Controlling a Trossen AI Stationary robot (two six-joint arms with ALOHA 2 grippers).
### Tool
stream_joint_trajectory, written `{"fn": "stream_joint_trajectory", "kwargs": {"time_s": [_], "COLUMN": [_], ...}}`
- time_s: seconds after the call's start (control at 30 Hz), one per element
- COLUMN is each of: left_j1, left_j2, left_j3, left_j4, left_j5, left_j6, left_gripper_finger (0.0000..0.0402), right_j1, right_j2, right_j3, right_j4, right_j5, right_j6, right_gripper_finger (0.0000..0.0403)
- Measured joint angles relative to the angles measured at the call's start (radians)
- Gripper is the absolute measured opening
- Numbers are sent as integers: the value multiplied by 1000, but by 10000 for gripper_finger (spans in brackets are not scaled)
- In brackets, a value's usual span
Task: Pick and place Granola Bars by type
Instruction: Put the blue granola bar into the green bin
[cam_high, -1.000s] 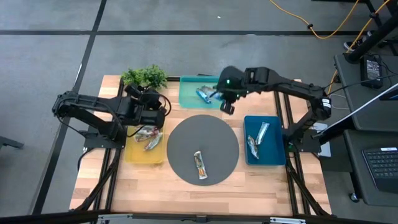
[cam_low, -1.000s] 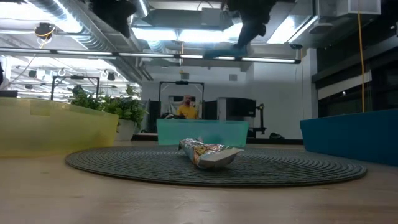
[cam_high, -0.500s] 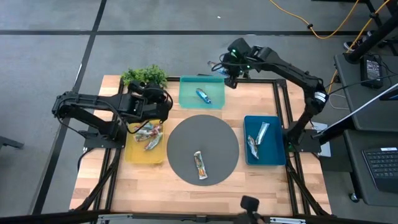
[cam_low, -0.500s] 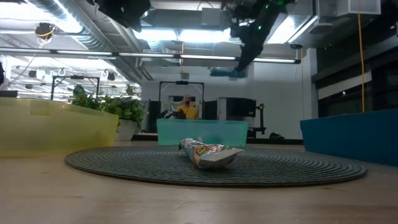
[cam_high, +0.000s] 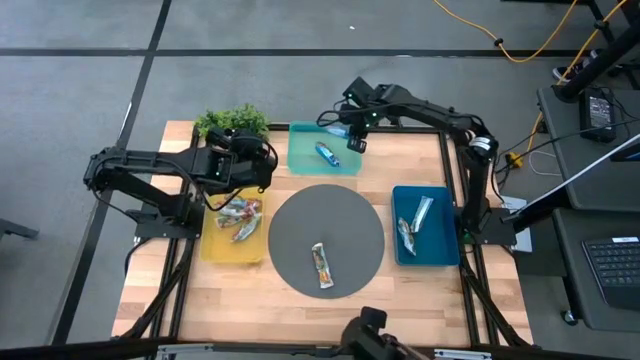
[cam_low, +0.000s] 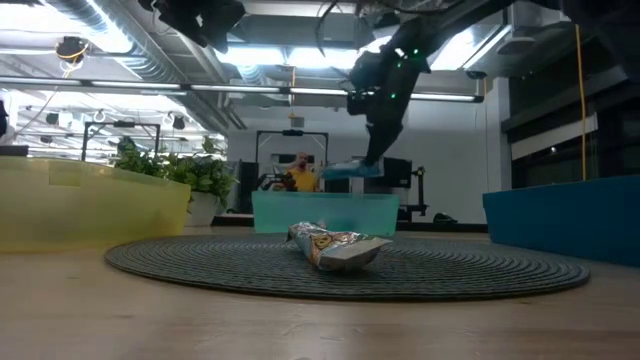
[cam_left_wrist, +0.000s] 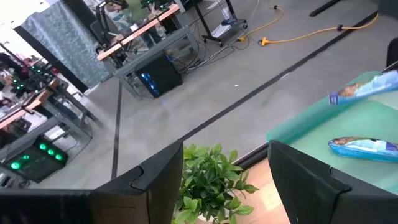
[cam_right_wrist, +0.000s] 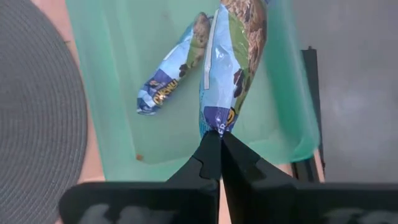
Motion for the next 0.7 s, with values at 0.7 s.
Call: {"fn": "stream_joint_trajectory", "kwargs": {"time_s": [0.7], "left_j1": [-2], "left_j2": [0], "left_j3": [0], "left_j4": [-2], "left_j5": [35], "left_j6": [42], "left_gripper_finger": [226], "right_j1": [2], "right_j2": [164], "right_j3": [0], "right_j4": [144], "right_j5": [53], "right_j6": [31], "right_gripper_finger": [7]}}
